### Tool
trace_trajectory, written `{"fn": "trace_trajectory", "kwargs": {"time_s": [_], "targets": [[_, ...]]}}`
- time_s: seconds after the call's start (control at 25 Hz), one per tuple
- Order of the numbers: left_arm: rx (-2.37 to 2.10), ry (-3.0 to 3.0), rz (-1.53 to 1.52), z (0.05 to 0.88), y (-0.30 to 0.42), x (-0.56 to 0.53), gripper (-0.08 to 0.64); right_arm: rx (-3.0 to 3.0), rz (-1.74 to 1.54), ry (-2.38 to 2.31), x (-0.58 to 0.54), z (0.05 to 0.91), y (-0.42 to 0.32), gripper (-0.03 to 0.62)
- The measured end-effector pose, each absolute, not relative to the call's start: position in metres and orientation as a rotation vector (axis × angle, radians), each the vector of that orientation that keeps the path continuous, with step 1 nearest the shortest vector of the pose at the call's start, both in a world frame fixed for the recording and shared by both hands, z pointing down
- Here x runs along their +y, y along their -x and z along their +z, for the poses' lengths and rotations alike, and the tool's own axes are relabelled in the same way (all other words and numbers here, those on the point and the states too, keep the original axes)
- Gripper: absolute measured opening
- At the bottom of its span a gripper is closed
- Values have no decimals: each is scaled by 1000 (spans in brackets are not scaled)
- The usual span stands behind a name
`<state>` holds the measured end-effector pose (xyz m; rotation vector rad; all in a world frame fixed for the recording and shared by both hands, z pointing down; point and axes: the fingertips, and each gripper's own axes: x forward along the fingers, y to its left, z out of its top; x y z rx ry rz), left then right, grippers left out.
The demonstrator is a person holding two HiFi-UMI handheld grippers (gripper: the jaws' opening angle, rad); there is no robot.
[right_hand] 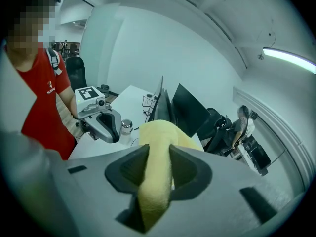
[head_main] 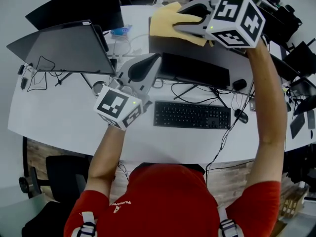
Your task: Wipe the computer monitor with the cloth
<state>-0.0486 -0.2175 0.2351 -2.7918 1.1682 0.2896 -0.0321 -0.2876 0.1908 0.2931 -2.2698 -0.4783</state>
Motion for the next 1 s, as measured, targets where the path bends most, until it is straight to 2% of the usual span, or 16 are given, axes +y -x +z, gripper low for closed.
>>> {"fn": "trace_trajectory", "kwargs": {"time_s": [1.0], "targets": [[1203,2799,205,238,-193,-201,12,-2307,-494,-294,-257,188,-266,121]]}}
